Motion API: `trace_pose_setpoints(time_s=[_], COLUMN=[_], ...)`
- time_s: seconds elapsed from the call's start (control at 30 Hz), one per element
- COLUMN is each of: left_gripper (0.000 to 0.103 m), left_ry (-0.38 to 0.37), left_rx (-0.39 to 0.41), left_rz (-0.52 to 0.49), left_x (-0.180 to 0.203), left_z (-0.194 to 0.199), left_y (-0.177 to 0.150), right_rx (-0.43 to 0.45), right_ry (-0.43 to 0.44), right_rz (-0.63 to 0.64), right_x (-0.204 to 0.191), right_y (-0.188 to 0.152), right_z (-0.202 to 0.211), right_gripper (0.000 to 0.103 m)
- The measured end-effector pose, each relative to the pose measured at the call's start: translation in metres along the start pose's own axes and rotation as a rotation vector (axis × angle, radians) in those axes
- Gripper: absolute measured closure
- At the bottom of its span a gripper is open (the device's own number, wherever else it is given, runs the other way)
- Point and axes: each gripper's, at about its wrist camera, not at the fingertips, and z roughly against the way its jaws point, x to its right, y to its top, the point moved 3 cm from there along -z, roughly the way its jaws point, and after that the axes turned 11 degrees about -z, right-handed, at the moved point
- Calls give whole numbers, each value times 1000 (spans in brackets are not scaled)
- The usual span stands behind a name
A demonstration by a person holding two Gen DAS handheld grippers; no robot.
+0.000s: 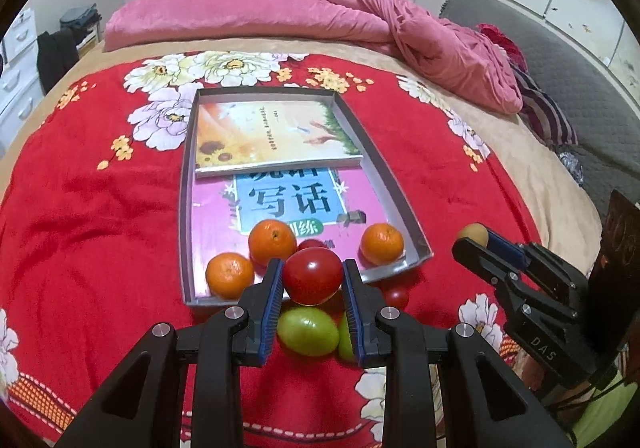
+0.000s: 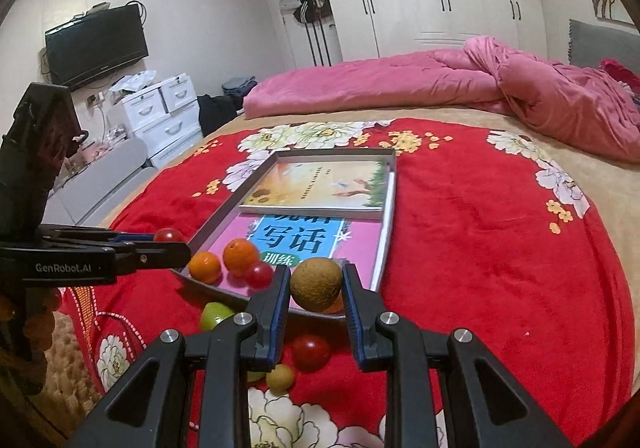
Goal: Organize fruits
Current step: 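Lift the kiwi and tomato and carry both over the grey tray, then lower the kiwi onto the tray and open the right gripper while the left releases the tomato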
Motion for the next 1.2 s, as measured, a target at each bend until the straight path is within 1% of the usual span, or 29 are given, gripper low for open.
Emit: trace_pose_setpoints(time_s=[0.13,0.33,0.43,0.57,0.67,0.83,1.2], left_gripper=[73,73,73,73,73,73,73], left_ry=[-8,13,41,44,54,57,52], left_rx=[-5,-35,-51,-69,-67,-85,-109], left_rz=[-5,0,-3,17,11,5,27], left_x=[4,2,-3,-9,-11,-11,-19], left_z=[-8,-25,-34,-44,-48,-56,-69], left_y=[5,4,1,-3,-4,-8,-14], right_rx=[3,4,3,-1,-4,-9,-32], right_ry=[-12,-20,-22,-26,-30,-39,-61], right_rz=[-2,-15,-19,-21,-19,-13,18], right_x=[4,11,12,14,14,13,13], right_y=[4,7,8,8,7,6,4], right_z=[-2,-7,-9,-11,-12,-16,-31], right_gripper=[77,77,77,77,77,77,77])
